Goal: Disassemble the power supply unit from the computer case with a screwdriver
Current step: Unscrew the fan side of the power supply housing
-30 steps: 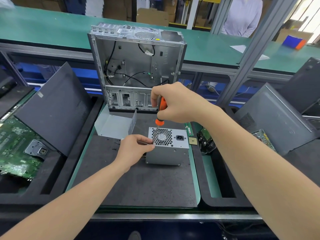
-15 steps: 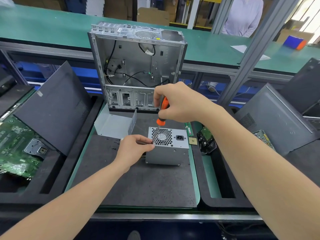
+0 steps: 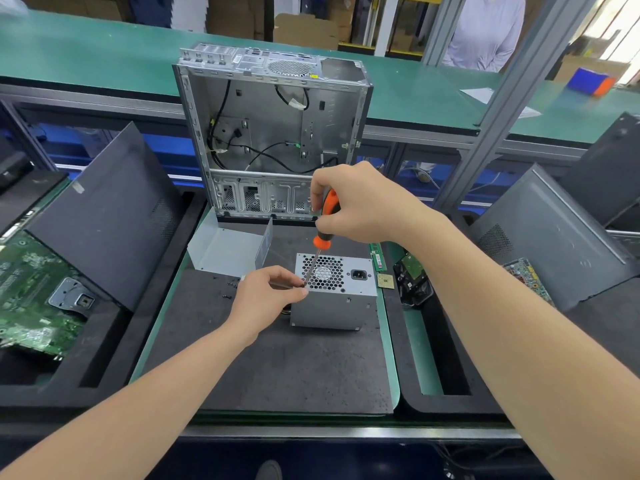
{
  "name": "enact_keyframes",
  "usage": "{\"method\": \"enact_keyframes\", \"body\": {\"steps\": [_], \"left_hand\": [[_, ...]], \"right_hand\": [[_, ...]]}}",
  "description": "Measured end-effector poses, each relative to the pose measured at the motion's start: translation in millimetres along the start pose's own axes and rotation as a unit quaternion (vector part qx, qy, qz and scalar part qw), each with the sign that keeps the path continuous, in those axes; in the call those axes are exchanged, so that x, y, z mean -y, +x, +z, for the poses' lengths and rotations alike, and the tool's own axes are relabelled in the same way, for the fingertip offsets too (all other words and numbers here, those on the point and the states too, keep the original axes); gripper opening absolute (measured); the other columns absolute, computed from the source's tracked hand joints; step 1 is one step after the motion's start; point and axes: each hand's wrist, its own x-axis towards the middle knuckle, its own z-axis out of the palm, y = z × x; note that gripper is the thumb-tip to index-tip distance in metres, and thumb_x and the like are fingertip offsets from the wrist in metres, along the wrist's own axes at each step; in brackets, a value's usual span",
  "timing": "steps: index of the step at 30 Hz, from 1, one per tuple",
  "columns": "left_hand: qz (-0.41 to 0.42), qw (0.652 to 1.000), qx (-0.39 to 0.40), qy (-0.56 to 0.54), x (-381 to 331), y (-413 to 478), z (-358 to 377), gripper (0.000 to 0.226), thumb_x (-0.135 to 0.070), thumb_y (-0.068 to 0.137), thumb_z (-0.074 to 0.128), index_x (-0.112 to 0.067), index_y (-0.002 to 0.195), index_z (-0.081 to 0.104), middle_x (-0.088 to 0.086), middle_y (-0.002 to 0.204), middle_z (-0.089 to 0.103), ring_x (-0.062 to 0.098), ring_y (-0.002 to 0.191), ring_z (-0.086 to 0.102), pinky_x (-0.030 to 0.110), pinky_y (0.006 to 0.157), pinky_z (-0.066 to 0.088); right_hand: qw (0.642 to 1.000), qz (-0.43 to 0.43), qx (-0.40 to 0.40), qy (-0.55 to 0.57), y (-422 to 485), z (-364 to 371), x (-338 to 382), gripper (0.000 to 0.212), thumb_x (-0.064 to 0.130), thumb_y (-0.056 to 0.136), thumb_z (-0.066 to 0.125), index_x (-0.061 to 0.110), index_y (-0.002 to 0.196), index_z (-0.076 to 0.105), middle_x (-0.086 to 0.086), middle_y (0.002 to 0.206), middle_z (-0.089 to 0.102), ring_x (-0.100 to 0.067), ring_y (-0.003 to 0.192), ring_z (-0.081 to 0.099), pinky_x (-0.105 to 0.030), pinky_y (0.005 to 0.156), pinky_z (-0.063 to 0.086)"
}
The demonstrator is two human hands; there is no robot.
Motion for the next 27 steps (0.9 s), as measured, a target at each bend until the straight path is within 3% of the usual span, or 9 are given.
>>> {"method": "enact_keyframes", "body": {"steps": [7, 12, 17, 22, 27], "left_hand": [[-0.003, 1.0, 0.003, -0.021, -1.7, -1.1, 2.2, 0.014, -0.03, 0.08, 0.089, -0.034, 0.08, 0.076, -0.011, 0.087, 0.077, 0.004, 0.083, 0.071, 0.025, 0.073, 0.048], [-0.005, 0.999, 0.006, -0.034, -1.2, -1.8, 2.9, 0.015, -0.027, 0.081, 0.089, -0.032, 0.08, 0.075, -0.009, 0.087, 0.077, 0.015, 0.091, 0.072, 0.031, 0.078, 0.051], [-0.007, 0.999, 0.011, -0.039, -1.0, -1.1, 3.3, 0.015, -0.025, 0.082, 0.088, -0.032, 0.08, 0.075, -0.007, 0.089, 0.078, 0.018, 0.093, 0.073, 0.033, 0.081, 0.053], [-0.011, 0.998, 0.012, -0.053, -0.1, -1.0, 3.7, 0.017, -0.023, 0.081, 0.088, -0.033, 0.079, 0.075, -0.007, 0.09, 0.079, 0.02, 0.095, 0.073, 0.035, 0.083, 0.053], [-0.018, 0.998, 0.011, -0.067, 0.7, -0.9, 4.9, 0.016, -0.023, 0.082, 0.088, -0.034, 0.081, 0.075, -0.009, 0.092, 0.079, 0.016, 0.096, 0.072, 0.032, 0.081, 0.049]], "right_hand": [[1.0, 0.011, -0.004, -0.003, 2.0, 5.3, -1.3, 0.013, 0.022, 0.085, 0.071, 0.02, 0.097, 0.066, 0.008, 0.082, 0.064, -0.006, 0.071, 0.057, -0.03, 0.062, 0.05], [1.0, 0.02, -0.016, -0.003, 0.1, 3.7, -4.7, 0.014, 0.024, 0.084, 0.072, 0.021, 0.095, 0.066, 0.012, 0.078, 0.06, -0.004, 0.069, 0.054, -0.024, 0.057, 0.039], [1.0, 0.026, -0.014, -0.006, -0.6, 3.1, -5.2, 0.014, 0.024, 0.085, 0.072, 0.02, 0.097, 0.066, 0.006, 0.083, 0.064, -0.007, 0.072, 0.057, -0.027, 0.061, 0.047], [0.998, 0.028, -0.052, -0.02, -1.3, 7.9, -8.3, 0.014, 0.026, 0.087, 0.072, 0.017, 0.096, 0.065, 0.008, 0.081, 0.06, -0.008, 0.071, 0.055, -0.023, 0.057, 0.04], [0.999, -0.038, -0.028, -0.011, -4.4, 5.9, -7.3, 0.011, 0.021, 0.087, 0.073, 0.02, 0.095, 0.066, 0.008, 0.087, 0.065, -0.008, 0.079, 0.059, -0.026, 0.069, 0.048]]}}
